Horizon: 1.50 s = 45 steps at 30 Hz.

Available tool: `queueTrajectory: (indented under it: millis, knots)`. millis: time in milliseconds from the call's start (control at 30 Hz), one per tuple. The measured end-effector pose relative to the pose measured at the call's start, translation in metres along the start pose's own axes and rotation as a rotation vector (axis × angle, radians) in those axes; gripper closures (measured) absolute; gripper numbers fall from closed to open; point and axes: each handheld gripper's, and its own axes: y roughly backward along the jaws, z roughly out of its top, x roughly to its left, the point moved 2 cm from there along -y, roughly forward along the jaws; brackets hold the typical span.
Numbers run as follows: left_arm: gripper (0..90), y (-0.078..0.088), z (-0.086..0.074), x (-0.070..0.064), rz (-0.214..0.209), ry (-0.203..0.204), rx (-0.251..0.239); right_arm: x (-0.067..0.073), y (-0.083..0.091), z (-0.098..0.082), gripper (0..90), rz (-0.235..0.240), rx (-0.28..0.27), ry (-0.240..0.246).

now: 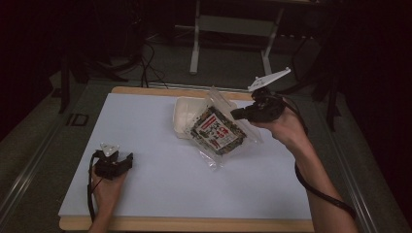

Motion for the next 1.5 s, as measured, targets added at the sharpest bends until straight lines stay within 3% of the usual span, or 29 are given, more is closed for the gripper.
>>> queueTrajectory:
  millis: [400, 667, 967, 1200, 1500]
  knots:
    - [44.0, 0.0, 0.0, 0.0, 0.0, -0.003, 0.003, -0.008, 0.019, 0.013, 89.6, -0.037, -0.034, -0.007]
    - [44.0, 0.0, 0.0, -0.001, -0.002, -0.006, 0.005, -0.016, 0.022, 0.022, 89.6, -0.054, -0.049, -0.02]
    - [43.9, 0.0, 0.0, -0.001, -0.003, -0.007, 0.006, -0.022, 0.015, 0.031, 89.6, -0.083, -0.056, -0.013]
    - [43.9, 0.0, 0.0, -0.001, -0.004, -0.006, 0.004, -0.03, 0.001, 0.039, 89.6, -0.113, -0.06, -0.008]
    - [43.8, -0.001, 0.0, -0.001, -0.006, -0.007, 0.006, -0.037, -0.001, 0.048, 89.6, -0.123, -0.073, 0.013]
